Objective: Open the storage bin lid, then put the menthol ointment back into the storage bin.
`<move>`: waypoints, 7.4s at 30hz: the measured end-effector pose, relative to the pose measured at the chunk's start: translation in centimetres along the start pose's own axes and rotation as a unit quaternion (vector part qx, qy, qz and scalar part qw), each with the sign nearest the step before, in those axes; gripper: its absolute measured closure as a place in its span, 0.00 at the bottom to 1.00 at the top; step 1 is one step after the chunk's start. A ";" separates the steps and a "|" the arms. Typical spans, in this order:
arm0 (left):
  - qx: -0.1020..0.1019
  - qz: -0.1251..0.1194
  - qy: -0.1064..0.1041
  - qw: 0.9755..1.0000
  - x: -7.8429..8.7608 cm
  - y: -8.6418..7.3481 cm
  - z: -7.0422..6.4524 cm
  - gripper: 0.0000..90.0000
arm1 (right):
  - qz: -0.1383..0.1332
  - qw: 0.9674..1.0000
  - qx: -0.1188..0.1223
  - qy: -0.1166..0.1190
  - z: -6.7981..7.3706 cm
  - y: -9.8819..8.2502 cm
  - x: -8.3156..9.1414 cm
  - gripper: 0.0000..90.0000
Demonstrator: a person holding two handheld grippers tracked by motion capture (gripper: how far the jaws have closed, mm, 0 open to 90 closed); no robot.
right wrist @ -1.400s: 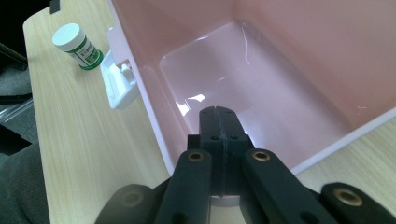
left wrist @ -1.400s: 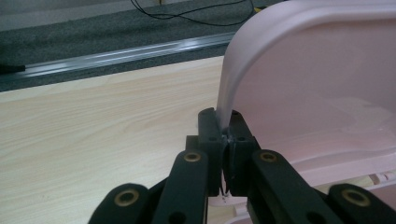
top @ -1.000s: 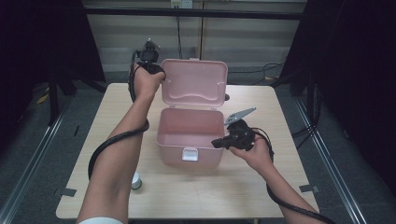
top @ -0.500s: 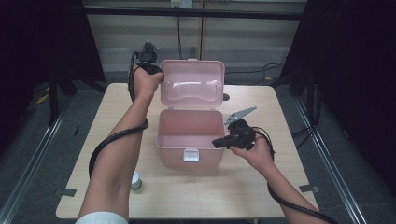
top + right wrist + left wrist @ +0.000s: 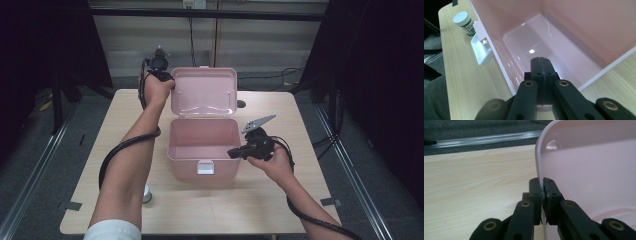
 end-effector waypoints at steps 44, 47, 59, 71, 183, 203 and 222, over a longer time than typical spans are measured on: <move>0.018 0.027 0.007 0.999 -3.8 -2.9 2.5 0.92 | -0.007 1.000 -0.010 0.013 0.7 -0.3 0.3 1.00; 0.019 0.030 0.007 0.999 -4.1 -3.1 2.6 0.92 | -0.008 1.000 -0.010 0.015 0.7 -0.3 0.3 1.00; 0.018 0.033 0.004 0.999 -4.7 -3.6 2.6 0.91 | -0.004 1.000 -0.008 0.015 1.4 -0.5 -0.1 1.00; 0.020 0.032 0.003 0.999 -4.8 -3.9 2.7 0.90 | -0.006 1.000 -0.009 0.014 1.4 -0.5 -0.1 1.00; -0.048 0.127 -0.117 0.984 10.4 -20.4 2.2 0.39 | -0.021 0.990 -0.077 -0.119 -5.3 -7.4 3.4 0.43; -0.050 0.139 -0.106 0.983 11.0 -22.5 2.9 0.38 | -0.001 0.992 -0.013 -0.127 -4.7 -10.9 -1.8 0.21; -0.070 0.164 -0.114 0.977 11.4 -24.9 1.8 0.38 | -0.017 0.990 -0.008 -0.138 -4.8 -12.1 -3.1 0.15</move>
Point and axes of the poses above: each handheld gripper's, and its own axes: x roughly backward along the jaws, y roughly out of its top, z roughly to its left, the point moved 7 cm from there along -x, roughly forward along the jaws, and after that the axes turned 14 degrees about -y, right-handed, at the moved point
